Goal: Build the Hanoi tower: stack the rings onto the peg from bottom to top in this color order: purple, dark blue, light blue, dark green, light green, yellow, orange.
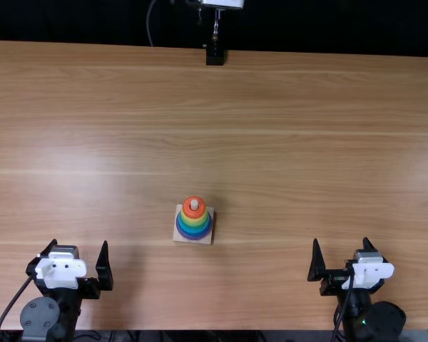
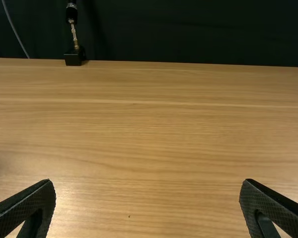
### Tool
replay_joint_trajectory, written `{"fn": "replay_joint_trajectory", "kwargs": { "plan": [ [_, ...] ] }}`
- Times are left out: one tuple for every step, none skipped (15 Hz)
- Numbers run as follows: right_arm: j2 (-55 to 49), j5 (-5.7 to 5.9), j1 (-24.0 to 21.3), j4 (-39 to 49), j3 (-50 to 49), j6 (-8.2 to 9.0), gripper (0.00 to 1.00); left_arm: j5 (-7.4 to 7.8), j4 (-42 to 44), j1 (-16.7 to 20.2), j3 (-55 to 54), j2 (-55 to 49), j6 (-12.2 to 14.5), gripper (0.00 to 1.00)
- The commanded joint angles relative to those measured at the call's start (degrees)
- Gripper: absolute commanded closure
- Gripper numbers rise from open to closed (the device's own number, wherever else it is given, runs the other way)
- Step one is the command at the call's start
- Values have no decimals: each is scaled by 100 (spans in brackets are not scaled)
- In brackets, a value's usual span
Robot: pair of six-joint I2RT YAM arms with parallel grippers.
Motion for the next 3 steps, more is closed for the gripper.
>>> {"fn": "replay_joint_trajectory", "kwargs": {
  "plan": [
    [-73, -77, -84, -449, -405, 14, 0, -9, -447, -33, -642, -67, 78, 0],
    [-73, -77, -84, -449, -405, 14, 0, -9, -447, -33, -642, -67, 78, 0],
    [-73, -77, -84, -449, -405, 14, 0, -9, -457, -33, -642, -67, 78, 0]
  ]
}}
